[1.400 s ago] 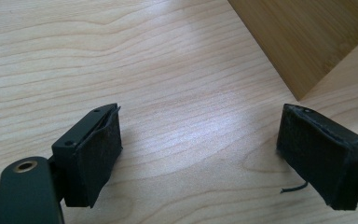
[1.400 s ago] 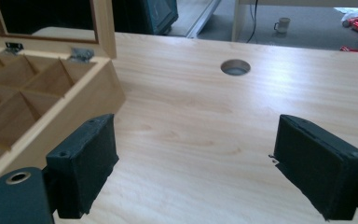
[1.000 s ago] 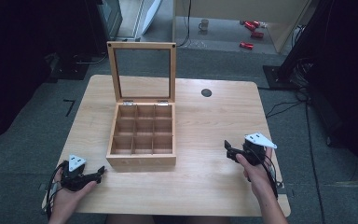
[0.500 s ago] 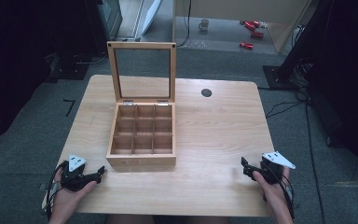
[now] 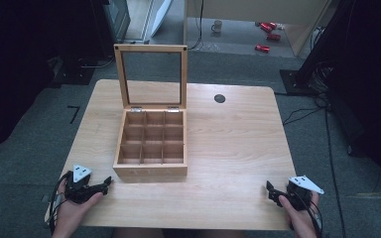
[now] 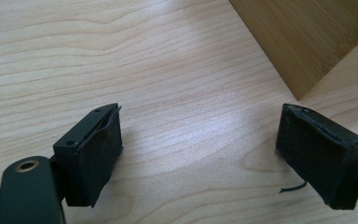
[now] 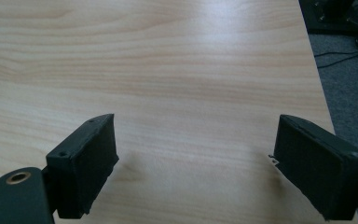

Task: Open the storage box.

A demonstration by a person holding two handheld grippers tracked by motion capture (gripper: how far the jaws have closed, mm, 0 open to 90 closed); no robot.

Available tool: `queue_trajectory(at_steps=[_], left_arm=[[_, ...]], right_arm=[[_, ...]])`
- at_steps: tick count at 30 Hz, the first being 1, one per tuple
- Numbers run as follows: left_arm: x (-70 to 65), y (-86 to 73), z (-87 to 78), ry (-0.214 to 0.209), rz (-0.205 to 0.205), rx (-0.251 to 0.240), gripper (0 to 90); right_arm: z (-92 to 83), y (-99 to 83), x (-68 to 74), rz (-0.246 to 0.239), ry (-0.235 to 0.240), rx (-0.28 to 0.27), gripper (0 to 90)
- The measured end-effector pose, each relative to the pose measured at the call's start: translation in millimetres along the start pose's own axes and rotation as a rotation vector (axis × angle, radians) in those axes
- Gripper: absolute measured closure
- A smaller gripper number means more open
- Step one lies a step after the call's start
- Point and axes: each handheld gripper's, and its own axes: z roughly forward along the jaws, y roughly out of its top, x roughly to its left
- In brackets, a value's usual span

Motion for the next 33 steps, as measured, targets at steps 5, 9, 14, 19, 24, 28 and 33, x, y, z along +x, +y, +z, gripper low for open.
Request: queue_trajectory(at_steps=[5,9,14,19,24,28,33], left_arm=[[-0.1,-0.2,-0.1,0.001,-0.001,-0.001,14.7],[-0.2,-0.2,-0.2,0.002,-0.001,0.000,14.7],[-0.3,-0.4,-0.3,0.003,-0.002,-0.001,14.8],[-0.5,-0.5,-0.4,0.003,-0.003,-0.002,14.9],[-0.5,-0.5,-0.5,0.003,-0.003,-0.002,14.9],[-0.5,-0.5,-0.4,0.003,-0.003,-0.002,14.9],[-0.5,-0.5,-0.4,0.003,-0.003,-0.002,14.9]], right_arm=[[-2.2,-5.5,0.5,-0.021,-0.012,0.034,12.8],[-3.9,-7.3,2.1,-0.025,-0.008,0.037,12.5],[-3.8,-7.7,2.9,-0.033,-0.001,0.041,10.8],[-3.8,-7.8,2.8,-0.035,0.000,0.040,10.8],[-3.8,-7.8,2.8,-0.033,-0.001,0.041,10.7],[-3.8,-7.8,2.8,-0.033,-0.001,0.041,10.6],[-3.7,-7.8,2.8,-0.032,-0.001,0.042,10.5]])
